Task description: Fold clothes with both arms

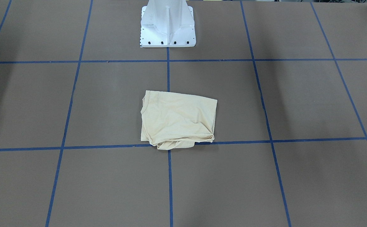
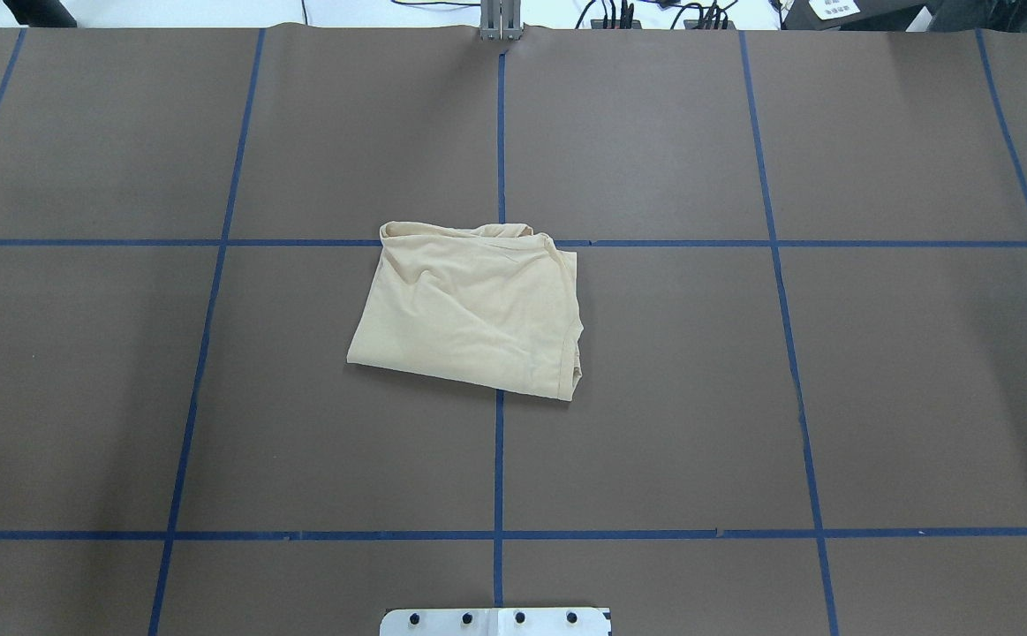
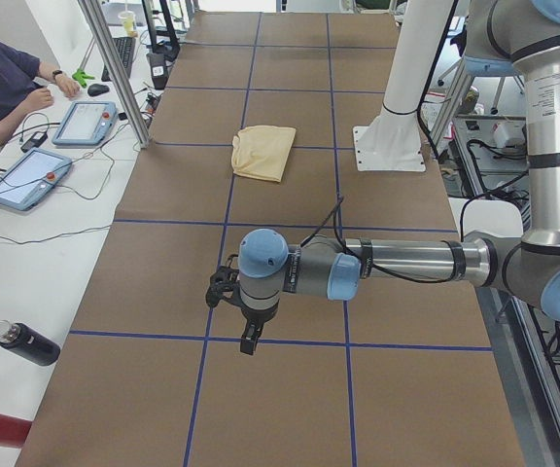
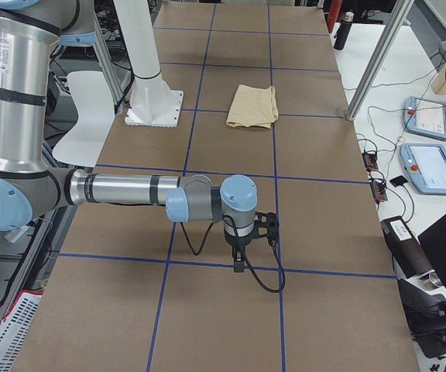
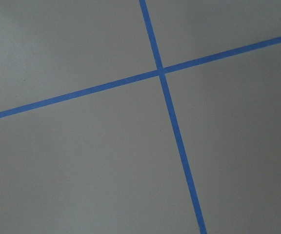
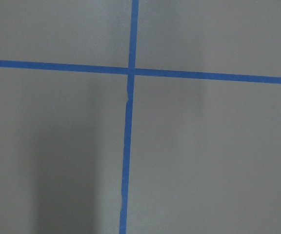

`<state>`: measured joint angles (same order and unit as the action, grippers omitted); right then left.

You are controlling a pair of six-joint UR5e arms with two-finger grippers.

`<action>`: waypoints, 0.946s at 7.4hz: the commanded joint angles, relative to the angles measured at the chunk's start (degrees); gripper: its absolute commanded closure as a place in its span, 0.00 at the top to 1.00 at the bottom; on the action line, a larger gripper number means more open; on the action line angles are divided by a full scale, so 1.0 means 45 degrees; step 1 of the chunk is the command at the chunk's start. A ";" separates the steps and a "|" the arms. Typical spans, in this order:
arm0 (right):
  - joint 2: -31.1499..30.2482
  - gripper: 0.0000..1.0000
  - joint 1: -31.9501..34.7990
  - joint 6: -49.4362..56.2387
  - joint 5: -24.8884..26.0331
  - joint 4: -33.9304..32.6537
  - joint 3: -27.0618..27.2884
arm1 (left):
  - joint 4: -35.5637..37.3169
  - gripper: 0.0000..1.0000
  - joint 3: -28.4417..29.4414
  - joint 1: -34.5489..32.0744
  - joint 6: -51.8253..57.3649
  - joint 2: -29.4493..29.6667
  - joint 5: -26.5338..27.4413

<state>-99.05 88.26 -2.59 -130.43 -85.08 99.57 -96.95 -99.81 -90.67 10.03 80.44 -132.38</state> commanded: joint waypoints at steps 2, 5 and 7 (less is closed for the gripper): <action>0.0020 1.00 -0.0003 -0.0010 -0.0001 0.0020 0.0042 | 0.0001 1.00 0.0071 0.0012 0.0018 -0.0140 0.0003; 0.0020 1.00 0.0016 -0.0010 -0.0583 0.0098 -0.0016 | 0.0001 1.00 0.0051 0.0012 0.0018 -0.0180 0.0003; 0.0000 1.00 0.0016 -0.0010 -0.0665 0.0098 -0.0036 | 0.0001 1.00 0.0052 -0.0007 -0.0001 -0.0180 0.0003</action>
